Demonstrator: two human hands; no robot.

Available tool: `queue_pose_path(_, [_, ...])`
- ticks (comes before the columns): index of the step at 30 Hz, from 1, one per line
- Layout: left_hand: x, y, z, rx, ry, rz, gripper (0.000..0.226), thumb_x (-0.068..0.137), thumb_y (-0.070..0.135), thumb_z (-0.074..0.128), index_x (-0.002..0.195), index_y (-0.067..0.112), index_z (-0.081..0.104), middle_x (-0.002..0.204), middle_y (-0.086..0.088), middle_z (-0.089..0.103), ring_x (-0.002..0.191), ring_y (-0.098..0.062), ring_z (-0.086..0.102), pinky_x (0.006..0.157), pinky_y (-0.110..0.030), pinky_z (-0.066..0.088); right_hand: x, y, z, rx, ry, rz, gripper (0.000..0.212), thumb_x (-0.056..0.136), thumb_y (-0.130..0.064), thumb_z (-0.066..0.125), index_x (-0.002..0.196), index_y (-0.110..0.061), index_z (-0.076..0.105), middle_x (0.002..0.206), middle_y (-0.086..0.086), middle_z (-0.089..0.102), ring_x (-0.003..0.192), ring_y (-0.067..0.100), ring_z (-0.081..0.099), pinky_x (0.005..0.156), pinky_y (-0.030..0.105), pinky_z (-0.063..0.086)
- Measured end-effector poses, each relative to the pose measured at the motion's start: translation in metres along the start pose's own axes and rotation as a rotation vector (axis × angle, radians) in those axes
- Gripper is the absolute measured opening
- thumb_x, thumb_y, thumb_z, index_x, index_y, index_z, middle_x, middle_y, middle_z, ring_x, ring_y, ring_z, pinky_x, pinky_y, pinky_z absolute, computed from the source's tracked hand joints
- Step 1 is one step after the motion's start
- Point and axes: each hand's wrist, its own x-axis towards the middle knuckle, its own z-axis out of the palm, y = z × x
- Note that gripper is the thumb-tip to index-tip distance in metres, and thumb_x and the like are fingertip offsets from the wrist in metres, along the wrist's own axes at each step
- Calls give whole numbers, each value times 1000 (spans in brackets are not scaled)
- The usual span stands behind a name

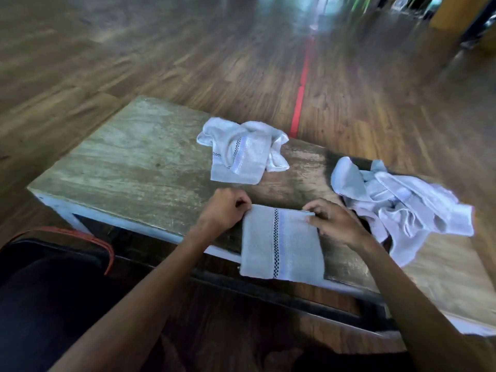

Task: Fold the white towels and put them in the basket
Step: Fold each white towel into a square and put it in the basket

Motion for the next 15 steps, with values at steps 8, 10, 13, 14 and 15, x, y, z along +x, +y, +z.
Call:
queue_pose_path(8, [45, 15, 28, -21, 52, 40, 12, 84, 14, 65, 77, 19, 74, 82, 8, 72, 80, -8, 64, 76, -25, 50, 11, 15, -16, -119, 199, 30, 12, 90, -18, 62, 93, -13, 73, 87, -8, 64, 84, 6, 57, 66, 5, 37])
queue_pose_path(10, [43, 16, 26, -30, 62, 34, 8, 84, 15, 68, 82, 15, 76, 85, 7, 72, 81, -5, 62, 73, -10, 43, 16, 14, -14, -154, 196, 30, 15, 90, -22, 60, 85, -15, 72, 83, -5, 65, 82, 11, 58, 69, 18, 39])
queue_pose_path(13, [34, 19, 17, -68, 69, -21, 9, 86, 18, 68, 85, 13, 75, 85, 3, 73, 71, -5, 63, 68, -8, 43, 17, 10, -9, -211, 240, 68, 12, 88, -31, 58, 83, -24, 67, 86, -6, 63, 82, 14, 59, 72, 28, 40])
queue_pose_path(14, [30, 21, 13, -111, 67, -67, 10, 87, 20, 66, 84, 15, 74, 82, 0, 73, 61, -4, 63, 64, -11, 46, 14, 4, -6, -277, 278, 77, 13, 89, -32, 57, 91, -23, 66, 91, -3, 62, 86, 17, 58, 74, 29, 41])
queue_pose_path(15, [25, 23, 10, -166, 69, -118, 11, 89, 23, 63, 83, 18, 71, 79, -2, 72, 51, -2, 62, 57, -11, 46, 9, -4, -3, -371, 323, 83, 19, 90, -33, 55, 102, -21, 63, 100, 2, 60, 94, 22, 57, 78, 32, 41])
